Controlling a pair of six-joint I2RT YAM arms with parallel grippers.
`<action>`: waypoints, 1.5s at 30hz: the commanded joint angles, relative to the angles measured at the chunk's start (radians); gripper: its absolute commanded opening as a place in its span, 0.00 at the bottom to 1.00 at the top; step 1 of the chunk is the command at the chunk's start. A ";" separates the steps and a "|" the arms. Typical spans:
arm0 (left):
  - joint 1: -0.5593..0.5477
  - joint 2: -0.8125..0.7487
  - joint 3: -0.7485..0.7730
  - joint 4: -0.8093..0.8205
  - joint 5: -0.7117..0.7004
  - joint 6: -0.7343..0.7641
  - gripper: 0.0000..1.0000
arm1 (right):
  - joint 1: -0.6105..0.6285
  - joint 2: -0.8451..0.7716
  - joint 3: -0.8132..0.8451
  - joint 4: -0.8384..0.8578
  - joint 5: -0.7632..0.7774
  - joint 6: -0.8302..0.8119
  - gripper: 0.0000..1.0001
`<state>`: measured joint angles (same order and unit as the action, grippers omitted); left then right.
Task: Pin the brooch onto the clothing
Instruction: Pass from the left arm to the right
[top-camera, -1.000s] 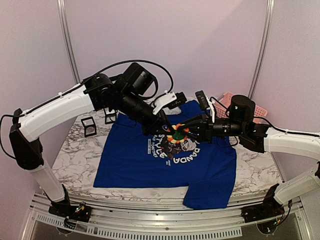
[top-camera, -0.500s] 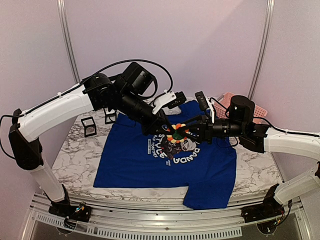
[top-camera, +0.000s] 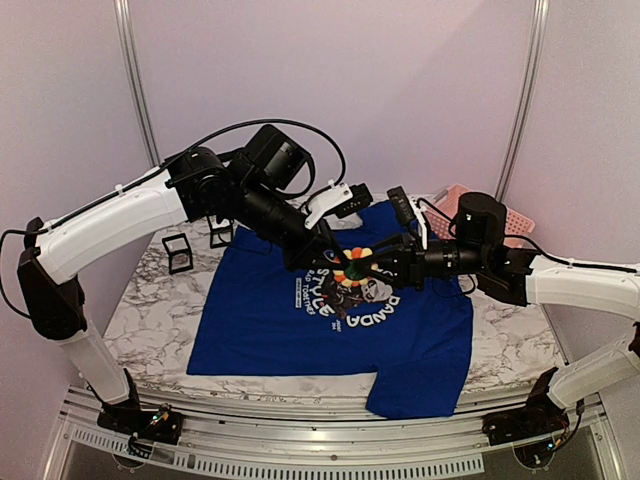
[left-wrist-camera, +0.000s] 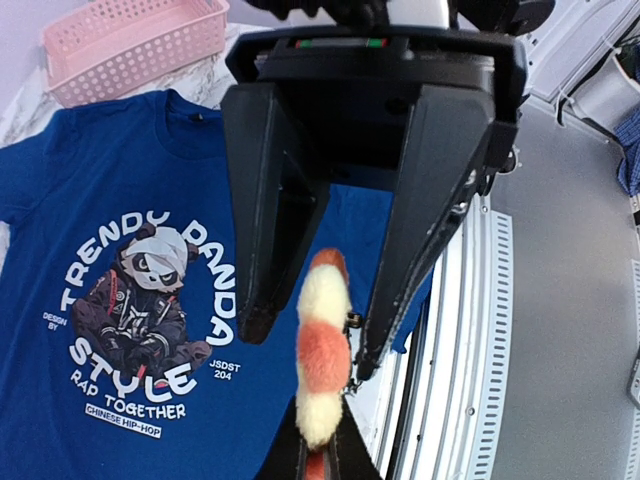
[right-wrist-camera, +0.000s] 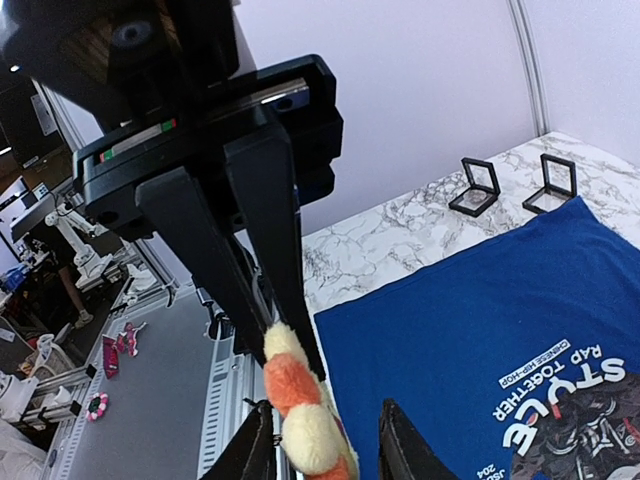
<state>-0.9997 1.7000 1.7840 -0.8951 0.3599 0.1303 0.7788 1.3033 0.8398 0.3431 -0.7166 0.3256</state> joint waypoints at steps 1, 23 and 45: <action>-0.017 -0.026 -0.011 -0.006 0.015 0.002 0.00 | 0.004 0.020 -0.011 -0.016 -0.005 -0.006 0.30; -0.019 -0.022 -0.011 0.011 0.044 -0.014 0.00 | 0.005 -0.007 -0.021 -0.024 0.145 -0.018 0.07; 0.067 -0.210 -0.256 0.235 0.175 0.085 0.62 | 0.002 -0.111 -0.071 0.156 0.201 -0.025 0.00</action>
<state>-0.9634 1.6226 1.6714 -0.8333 0.4576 0.1837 0.7868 1.2354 0.7856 0.3935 -0.5636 0.2771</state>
